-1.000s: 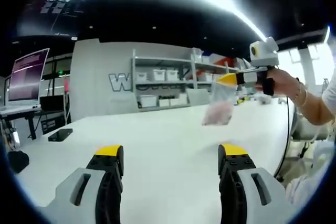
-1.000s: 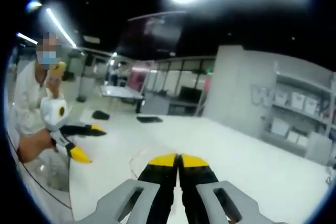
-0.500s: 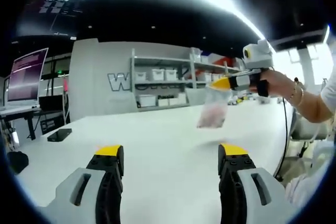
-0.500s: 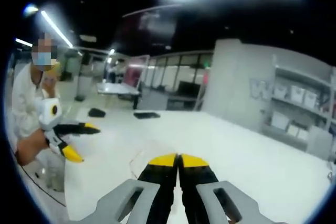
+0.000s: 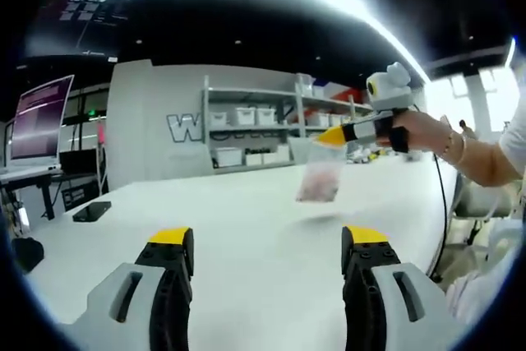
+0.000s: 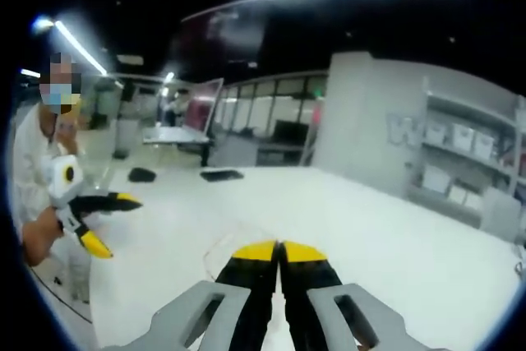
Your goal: Open the resealable bag by pulling the two sides of the seal apart until the entire bag opening is separated and visibly accessible.
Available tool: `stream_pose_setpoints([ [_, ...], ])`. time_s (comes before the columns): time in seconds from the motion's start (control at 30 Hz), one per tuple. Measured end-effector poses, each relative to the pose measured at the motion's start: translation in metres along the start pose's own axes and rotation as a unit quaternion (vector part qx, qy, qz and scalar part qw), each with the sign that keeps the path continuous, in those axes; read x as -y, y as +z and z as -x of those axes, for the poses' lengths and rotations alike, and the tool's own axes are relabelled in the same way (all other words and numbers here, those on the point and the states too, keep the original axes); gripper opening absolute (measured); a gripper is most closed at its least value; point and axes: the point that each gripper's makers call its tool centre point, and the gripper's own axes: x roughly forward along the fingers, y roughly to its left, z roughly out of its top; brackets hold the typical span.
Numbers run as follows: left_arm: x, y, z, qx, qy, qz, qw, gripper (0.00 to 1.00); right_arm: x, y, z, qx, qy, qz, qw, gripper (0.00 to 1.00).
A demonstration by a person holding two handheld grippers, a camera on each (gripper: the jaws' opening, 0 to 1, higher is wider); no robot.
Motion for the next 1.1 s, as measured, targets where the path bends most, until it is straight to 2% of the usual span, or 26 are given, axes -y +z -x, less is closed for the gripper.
stream_pose_setpoints([
  [0.87,0.005,-0.002,-0.002,-0.002,-0.004,-0.007,1.0,0.73,0.024,0.005,-0.035,-0.01,-0.015,-0.007,0.9998,0.0],
  [1.1,0.006,-0.002,-0.002,-0.001,-0.005,-0.007,1.0,0.73,0.031,0.002,-0.041,-0.016,-0.023,-0.011,0.9995,0.0],
])
